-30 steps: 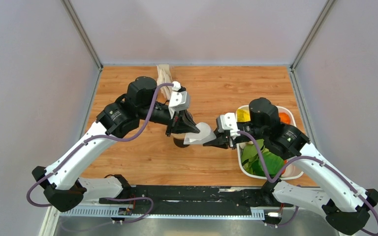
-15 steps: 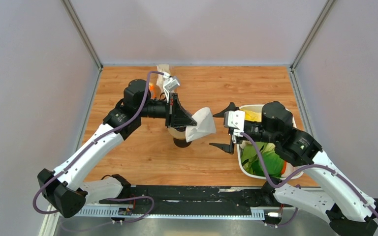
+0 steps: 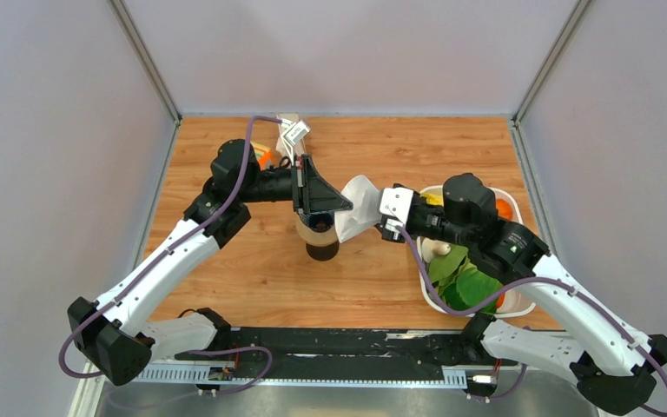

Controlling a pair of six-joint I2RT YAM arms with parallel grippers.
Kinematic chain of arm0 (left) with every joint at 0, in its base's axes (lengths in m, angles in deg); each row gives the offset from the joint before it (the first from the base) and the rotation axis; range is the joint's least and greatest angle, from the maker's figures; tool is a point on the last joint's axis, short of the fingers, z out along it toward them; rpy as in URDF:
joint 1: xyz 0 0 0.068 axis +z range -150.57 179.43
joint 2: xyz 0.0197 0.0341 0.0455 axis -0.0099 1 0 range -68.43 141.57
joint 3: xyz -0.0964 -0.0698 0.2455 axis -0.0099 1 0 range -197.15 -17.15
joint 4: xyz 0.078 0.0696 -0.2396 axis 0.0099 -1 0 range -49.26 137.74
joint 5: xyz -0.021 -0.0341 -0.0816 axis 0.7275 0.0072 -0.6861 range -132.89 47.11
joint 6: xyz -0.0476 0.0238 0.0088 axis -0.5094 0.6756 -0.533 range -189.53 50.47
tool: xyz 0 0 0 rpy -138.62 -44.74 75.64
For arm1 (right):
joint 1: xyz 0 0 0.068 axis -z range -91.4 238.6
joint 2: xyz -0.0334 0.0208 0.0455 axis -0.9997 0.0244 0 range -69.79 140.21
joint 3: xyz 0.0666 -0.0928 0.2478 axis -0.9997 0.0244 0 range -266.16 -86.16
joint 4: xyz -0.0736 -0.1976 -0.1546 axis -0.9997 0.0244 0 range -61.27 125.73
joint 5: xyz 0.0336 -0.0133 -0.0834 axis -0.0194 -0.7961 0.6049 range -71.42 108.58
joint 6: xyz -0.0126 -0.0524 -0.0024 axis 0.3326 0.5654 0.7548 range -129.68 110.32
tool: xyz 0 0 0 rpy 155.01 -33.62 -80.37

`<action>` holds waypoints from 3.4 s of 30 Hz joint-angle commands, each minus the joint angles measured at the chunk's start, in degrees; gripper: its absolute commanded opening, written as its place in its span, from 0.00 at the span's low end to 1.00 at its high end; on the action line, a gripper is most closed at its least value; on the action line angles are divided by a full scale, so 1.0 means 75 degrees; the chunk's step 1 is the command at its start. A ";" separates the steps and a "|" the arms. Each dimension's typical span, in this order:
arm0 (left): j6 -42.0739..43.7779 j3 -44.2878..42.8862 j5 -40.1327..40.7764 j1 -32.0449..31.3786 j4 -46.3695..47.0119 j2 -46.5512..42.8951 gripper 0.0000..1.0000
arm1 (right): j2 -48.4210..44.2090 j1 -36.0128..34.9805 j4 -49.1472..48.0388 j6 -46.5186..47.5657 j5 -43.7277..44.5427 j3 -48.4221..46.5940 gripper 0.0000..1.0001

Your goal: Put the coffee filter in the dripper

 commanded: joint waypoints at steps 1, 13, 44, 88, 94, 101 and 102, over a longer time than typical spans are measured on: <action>-0.0065 0.0032 0.0217 0.0027 -0.0050 -0.0104 0.00 | -0.0213 -0.0055 -0.0480 0.0136 0.0107 -0.0184 0.45; 0.2325 -0.1028 0.1047 0.0146 -0.2288 -0.0247 0.00 | -0.0398 -0.0044 -0.0005 -0.0312 -0.0063 -0.0087 0.96; 0.6688 -0.3188 0.4671 0.0358 -0.7388 0.2256 0.10 | 0.1564 0.1820 0.0092 -0.3061 -0.2027 -0.1630 0.91; 1.1653 -0.1706 0.0426 0.1636 -0.6892 0.0912 0.59 | 0.2713 0.2171 -0.0499 -0.1781 -0.4405 -0.1117 0.60; 1.2126 -0.1912 0.0629 0.1329 -0.7104 0.1369 0.60 | 0.2602 0.2263 -0.0338 -0.1511 -0.4481 -0.1172 0.65; 1.2363 -0.1758 0.0926 0.1006 -0.6866 0.1693 0.53 | 0.2412 0.2393 -0.0277 -0.1251 -0.4540 -0.1134 0.68; 1.2366 -0.1754 0.0922 0.0997 -0.6857 0.1715 0.51 | 0.2398 0.2398 -0.0268 -0.1229 -0.4537 -0.1132 0.68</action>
